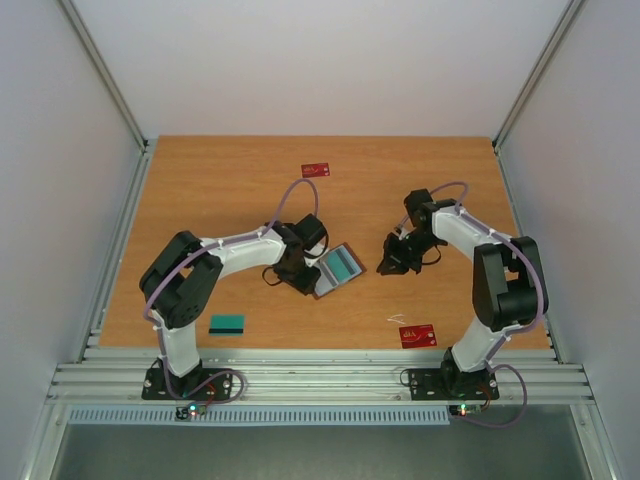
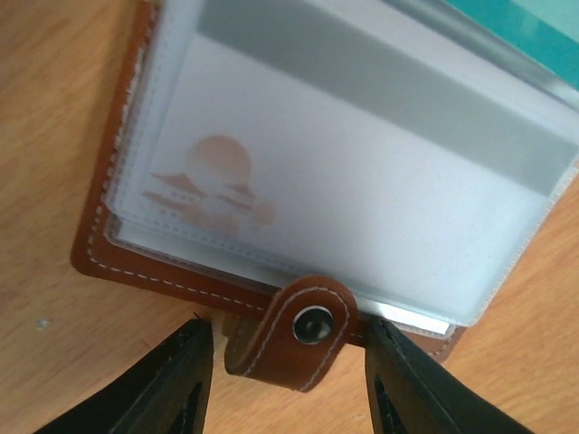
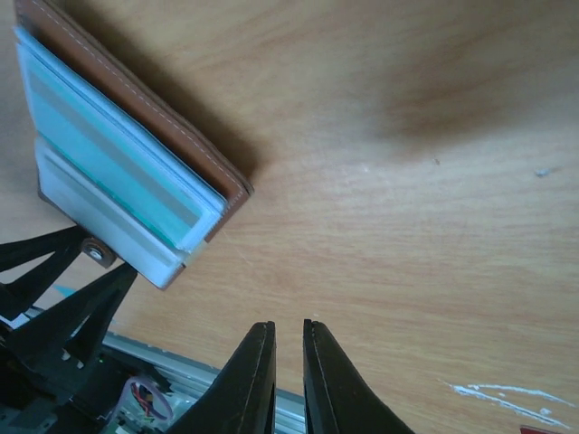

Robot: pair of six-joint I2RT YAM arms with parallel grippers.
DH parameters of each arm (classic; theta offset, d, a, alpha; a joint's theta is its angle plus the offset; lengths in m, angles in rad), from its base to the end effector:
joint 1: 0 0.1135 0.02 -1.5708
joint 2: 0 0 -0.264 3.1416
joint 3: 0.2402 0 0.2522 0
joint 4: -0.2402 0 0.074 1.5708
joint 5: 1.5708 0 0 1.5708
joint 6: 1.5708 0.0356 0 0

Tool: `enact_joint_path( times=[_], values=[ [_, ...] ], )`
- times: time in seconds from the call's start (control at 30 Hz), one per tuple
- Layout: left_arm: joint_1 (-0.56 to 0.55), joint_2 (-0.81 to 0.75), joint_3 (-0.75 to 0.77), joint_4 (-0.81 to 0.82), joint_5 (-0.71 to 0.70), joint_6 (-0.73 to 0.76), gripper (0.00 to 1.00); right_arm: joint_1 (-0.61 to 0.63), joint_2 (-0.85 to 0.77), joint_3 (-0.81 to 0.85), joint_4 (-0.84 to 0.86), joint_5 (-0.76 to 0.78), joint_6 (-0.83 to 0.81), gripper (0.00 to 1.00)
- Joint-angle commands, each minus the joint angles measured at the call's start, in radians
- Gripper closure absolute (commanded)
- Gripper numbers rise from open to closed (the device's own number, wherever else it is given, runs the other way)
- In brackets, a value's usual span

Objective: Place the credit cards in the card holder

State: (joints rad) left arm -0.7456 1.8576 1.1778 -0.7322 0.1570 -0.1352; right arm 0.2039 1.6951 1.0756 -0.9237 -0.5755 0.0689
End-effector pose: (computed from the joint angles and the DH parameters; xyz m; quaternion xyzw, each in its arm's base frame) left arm 0.2461 -0.2349 0.1516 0.3046 0.9460 -0.1044 0.0382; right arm 0.2799 0.0777 0.1783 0.0686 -0.9563 -0.2829 0.0255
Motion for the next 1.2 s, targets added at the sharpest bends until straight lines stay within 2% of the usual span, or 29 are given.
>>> enact_joint_path(
  times=[0.0, 0.13, 0.43, 0.77, 0.93, 1.17],
  values=[
    [-0.001, -0.018, -0.009, 0.044, -0.095, 0.028, 0.49, -0.001, 0.033, 0.061, 0.009, 0.009, -0.012, 0.88],
    [-0.001, -0.01, -0.004, 0.045, -0.095, 0.056, 0.49, -0.001, 0.04, 0.079, 0.001, 0.01, -0.02, 0.87],
    [-0.004, -0.038, -0.016, 0.097, -0.051, 0.073, 0.73, 0.0, 0.095, 0.082, 0.026, 0.017, -0.032, 0.87],
    [-0.004, -0.112, -0.05, 0.156, -0.017, 0.073, 0.83, 0.042, 0.195, 0.091, 0.133, -0.054, -0.041, 0.83],
    [-0.003, -0.111, -0.044, 0.161, -0.008, 0.073, 0.86, 0.043, 0.214, 0.079, 0.209, -0.114, -0.009, 0.73],
    [0.002, -0.066, -0.05, 0.145, -0.038, 0.087, 0.88, 0.043, 0.22, 0.082, 0.209, -0.051, -0.012, 0.5]
  ],
)
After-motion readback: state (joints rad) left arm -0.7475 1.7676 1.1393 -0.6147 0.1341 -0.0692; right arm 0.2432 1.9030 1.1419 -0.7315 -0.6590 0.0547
